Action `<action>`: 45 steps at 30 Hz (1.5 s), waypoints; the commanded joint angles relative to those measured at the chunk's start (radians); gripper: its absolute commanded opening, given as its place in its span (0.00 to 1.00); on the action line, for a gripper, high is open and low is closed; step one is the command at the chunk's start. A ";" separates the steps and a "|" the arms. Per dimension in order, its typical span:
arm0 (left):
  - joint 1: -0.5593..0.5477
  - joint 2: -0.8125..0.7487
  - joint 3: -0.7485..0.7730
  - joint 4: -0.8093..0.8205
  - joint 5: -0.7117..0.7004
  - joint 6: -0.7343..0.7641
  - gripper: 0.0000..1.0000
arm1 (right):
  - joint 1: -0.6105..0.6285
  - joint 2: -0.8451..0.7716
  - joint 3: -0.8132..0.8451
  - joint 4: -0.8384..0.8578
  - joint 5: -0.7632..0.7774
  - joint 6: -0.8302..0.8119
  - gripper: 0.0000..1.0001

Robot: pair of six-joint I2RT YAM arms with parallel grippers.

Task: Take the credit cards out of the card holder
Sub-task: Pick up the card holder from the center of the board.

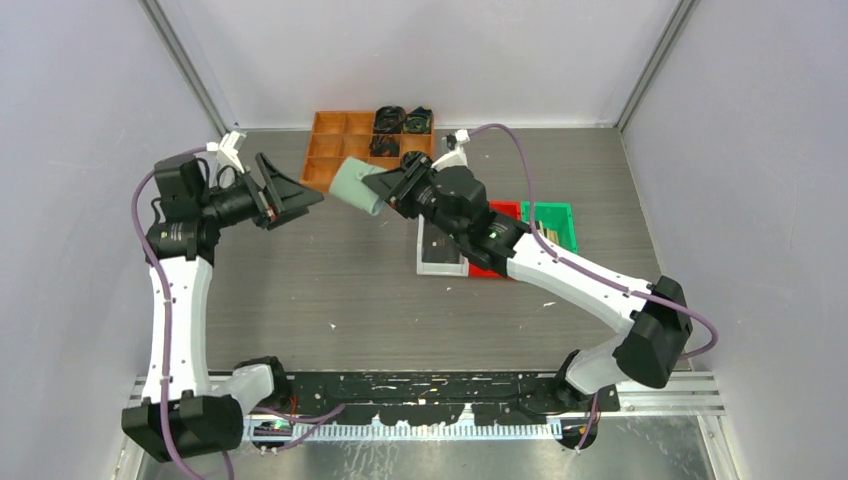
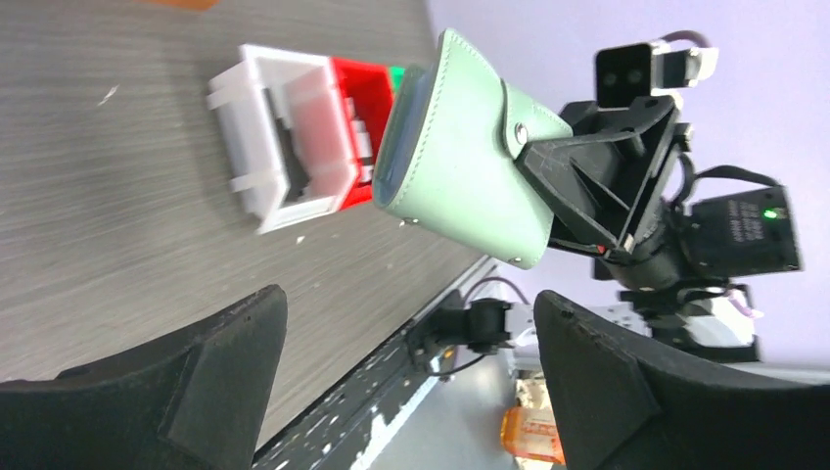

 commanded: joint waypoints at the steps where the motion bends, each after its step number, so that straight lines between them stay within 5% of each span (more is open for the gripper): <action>1: -0.002 -0.081 -0.035 0.348 0.124 -0.371 0.94 | 0.011 -0.024 -0.039 0.387 -0.004 -0.016 0.01; 10: -0.076 -0.144 -0.110 0.523 0.110 -0.582 0.87 | 0.023 0.029 -0.050 0.630 -0.068 0.077 0.01; 38: -0.054 -0.129 -0.094 0.606 0.142 -0.574 0.34 | 0.065 0.069 -0.128 0.776 -0.132 0.223 0.01; 41: -0.046 -0.127 -0.092 0.569 0.136 -0.539 0.36 | 0.069 0.062 -0.139 0.777 -0.135 0.225 0.01; 45: -0.043 -0.129 -0.092 0.558 0.128 -0.527 0.50 | 0.070 0.053 -0.143 0.778 -0.141 0.227 0.01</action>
